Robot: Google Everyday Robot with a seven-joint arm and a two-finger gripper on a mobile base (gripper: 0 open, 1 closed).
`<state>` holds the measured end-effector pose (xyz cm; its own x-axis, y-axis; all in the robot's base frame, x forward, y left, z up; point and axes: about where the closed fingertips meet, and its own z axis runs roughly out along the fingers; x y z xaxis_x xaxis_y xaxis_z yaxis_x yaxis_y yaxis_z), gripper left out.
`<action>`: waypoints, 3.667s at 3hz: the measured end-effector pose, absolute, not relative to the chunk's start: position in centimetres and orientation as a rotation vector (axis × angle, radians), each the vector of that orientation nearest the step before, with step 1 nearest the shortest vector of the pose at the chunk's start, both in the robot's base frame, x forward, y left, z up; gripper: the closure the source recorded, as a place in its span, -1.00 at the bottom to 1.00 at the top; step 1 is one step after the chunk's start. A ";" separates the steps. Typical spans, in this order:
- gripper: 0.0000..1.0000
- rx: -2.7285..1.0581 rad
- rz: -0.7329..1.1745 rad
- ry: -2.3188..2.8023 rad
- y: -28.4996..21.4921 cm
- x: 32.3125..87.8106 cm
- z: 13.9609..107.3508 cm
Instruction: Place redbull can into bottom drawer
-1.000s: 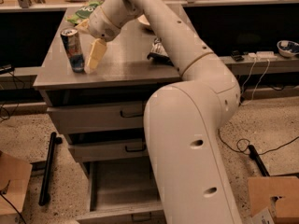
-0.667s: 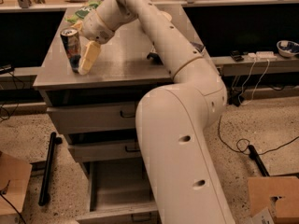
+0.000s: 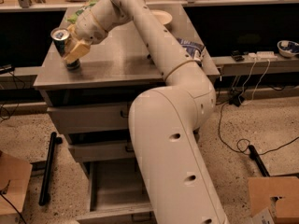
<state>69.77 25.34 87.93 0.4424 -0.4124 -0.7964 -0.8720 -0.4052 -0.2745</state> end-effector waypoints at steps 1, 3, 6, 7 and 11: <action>0.57 -1.994 0.844 1.058 25.6 69.7 88.2; 1.00 -2.067 0.772 1.045 23.6 67.7 90.0; 1.00 -2.121 0.606 1.243 13.5 56.7 91.6; 1.00 -2.120 0.719 1.465 9.5 52.7 86.0; 1.00 -2.110 0.872 1.972 4.4 48.5 74.9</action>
Offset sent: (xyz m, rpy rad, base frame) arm -0.0163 -0.0082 0.0243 -0.0262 -0.0826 0.0688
